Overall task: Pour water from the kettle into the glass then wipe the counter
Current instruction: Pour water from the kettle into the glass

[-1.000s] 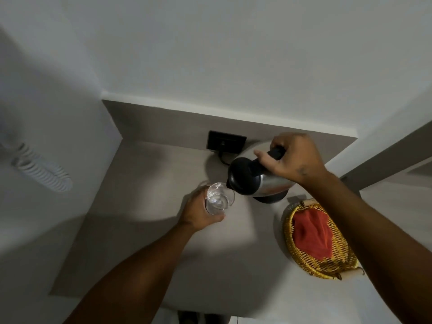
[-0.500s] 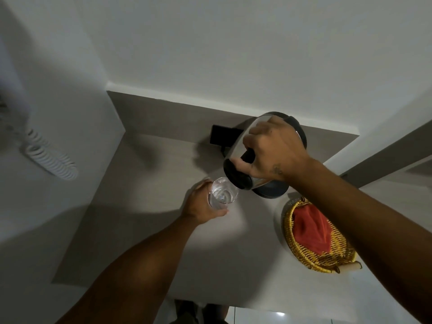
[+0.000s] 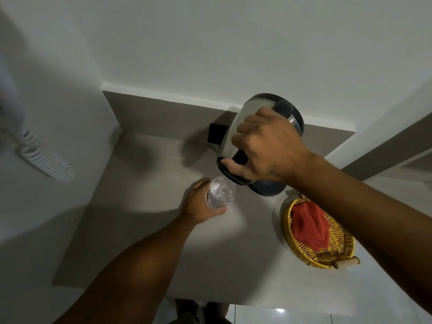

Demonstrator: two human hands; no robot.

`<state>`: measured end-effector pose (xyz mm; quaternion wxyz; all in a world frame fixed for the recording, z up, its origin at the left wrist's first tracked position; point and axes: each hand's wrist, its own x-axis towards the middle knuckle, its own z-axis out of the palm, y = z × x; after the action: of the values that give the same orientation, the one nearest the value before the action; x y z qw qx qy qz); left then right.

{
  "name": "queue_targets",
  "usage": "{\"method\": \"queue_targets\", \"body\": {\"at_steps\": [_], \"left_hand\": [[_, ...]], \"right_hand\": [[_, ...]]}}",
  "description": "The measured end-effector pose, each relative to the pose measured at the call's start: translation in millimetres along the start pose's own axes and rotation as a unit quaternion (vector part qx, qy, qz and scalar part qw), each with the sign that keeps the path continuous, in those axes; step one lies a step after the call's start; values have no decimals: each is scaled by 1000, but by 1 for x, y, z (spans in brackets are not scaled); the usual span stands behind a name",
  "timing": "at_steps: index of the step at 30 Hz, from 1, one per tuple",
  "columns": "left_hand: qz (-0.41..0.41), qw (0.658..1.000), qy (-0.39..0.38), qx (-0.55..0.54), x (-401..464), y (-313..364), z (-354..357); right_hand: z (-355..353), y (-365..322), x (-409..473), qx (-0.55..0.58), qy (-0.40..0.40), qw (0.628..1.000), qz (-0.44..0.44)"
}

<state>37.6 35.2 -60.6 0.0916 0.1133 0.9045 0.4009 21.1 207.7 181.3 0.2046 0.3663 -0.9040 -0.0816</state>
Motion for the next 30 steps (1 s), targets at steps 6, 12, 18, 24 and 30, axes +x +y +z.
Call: {"method": "queue_targets", "body": {"at_steps": [6,12,18,24,30], "left_hand": [[2,1000,1,8,1,-1,0],[0,1000,-2,9,1,-2,2],[4,1000,8,-1,1,-3,3],[8,1000,11,-10,3,-5,5],[17,999,25,-34,1,-6,5]], "right_hand": [[-5,2,2,-6,-9,1000,-4],[-3,5,-3,-1,-16,1000,1],[3,5,-9,31,9,999,16],[22,12,-23,83,15,992,90],[48,33,-55,230,34,935,269]]}}
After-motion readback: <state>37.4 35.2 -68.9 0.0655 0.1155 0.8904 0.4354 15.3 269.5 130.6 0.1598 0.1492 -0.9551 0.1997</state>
